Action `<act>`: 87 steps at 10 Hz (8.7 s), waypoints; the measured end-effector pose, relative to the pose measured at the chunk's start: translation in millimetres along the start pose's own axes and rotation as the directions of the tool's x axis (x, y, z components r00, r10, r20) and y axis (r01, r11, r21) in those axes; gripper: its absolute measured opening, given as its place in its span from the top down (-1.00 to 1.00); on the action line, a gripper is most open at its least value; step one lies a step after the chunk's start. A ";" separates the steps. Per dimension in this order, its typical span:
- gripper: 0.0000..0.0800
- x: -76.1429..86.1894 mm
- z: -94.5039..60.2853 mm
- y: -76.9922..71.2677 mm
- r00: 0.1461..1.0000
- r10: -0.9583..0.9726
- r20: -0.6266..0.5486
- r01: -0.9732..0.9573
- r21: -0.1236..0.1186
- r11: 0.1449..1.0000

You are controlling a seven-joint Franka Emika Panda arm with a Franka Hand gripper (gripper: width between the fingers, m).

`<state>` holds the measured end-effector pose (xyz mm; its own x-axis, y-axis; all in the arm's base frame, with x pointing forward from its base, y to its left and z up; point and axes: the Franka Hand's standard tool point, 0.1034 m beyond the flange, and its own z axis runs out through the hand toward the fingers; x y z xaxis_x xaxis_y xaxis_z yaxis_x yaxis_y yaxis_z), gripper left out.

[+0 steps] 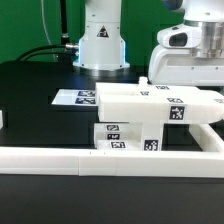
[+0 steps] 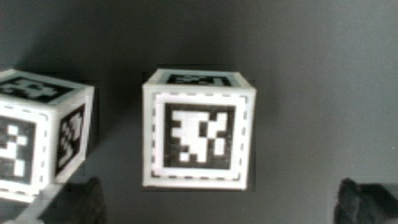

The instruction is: Assemble chair

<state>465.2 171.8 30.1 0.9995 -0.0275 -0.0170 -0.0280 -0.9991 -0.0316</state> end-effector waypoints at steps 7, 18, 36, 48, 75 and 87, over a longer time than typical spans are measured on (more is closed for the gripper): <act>-0.62 -12.8 13.7 -3.4 1.000 -0.007 0.024 0.007 -0.010 1.000; 0.29 -18.3 23.2 1.4 1.000 -0.004 0.030 0.005 -0.017 1.000; 0.29 69.3 -94.5 75.2 0.982 -0.185 0.031 0.184 0.045 0.982; 0.29 162.7 -127.0 132.7 0.899 -0.436 0.043 0.434 0.039 0.900; 0.29 178.0 -93.3 133.0 0.883 -0.464 0.069 0.464 0.024 0.886; -0.62 189.7 -136.3 136.6 0.938 -0.346 -0.017 0.347 0.008 0.938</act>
Offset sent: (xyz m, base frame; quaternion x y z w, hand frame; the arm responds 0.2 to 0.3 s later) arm -0.0046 0.0115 -0.0123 -0.0187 0.0018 0.0042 0.9998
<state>653.2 25.7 158.8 0.9474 0.3198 0.0117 0.3200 -0.9464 -0.0433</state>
